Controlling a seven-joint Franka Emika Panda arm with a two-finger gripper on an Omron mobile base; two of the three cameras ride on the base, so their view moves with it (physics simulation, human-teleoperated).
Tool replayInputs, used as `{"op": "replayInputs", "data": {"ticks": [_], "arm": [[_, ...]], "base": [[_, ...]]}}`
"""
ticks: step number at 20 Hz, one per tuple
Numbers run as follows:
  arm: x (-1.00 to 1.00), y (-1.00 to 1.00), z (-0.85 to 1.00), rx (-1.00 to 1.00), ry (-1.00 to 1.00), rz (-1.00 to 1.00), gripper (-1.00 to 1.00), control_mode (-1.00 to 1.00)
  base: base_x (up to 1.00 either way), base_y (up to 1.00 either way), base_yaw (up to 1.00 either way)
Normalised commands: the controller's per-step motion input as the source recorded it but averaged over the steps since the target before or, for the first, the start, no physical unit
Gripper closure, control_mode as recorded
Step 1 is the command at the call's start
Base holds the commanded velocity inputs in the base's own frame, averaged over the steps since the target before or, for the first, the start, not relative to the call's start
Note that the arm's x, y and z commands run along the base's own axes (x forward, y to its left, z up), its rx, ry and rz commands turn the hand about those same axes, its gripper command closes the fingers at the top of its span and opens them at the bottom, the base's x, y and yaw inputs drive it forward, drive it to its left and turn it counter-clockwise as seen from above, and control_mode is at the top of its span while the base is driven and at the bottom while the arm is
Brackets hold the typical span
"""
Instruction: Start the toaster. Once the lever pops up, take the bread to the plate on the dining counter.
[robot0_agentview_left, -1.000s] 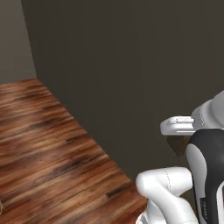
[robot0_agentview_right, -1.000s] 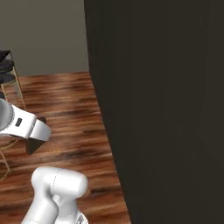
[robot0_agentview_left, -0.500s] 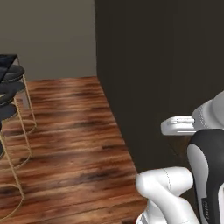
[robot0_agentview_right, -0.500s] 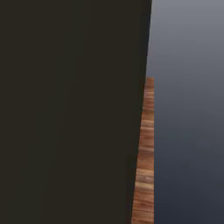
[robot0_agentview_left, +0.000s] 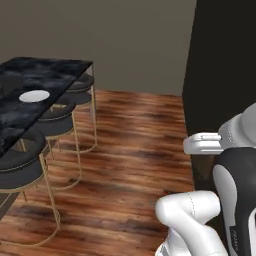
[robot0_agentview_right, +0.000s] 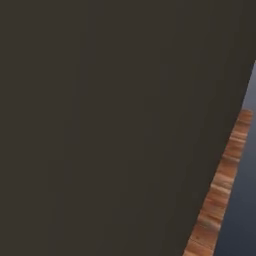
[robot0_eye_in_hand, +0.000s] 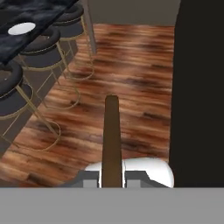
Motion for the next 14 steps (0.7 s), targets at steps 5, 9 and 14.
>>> {"op": "replayInputs", "data": {"ticks": [5, 9, 14], "arm": [[0.0, 0.0, 0.0, 0.0, 0.0, 0.0, 1.0, 1.0], [0.0, 0.0, 0.0, 0.0, 0.0, 0.0, 1.0, 1.0], [0.0, 0.0, 0.0, 0.0, 0.0, 0.0, 1.0, 1.0]], "base": [[1.0, -0.24, 0.61], [1.0, -0.36, 0.6], [1.0, -0.56, 0.58]]}}
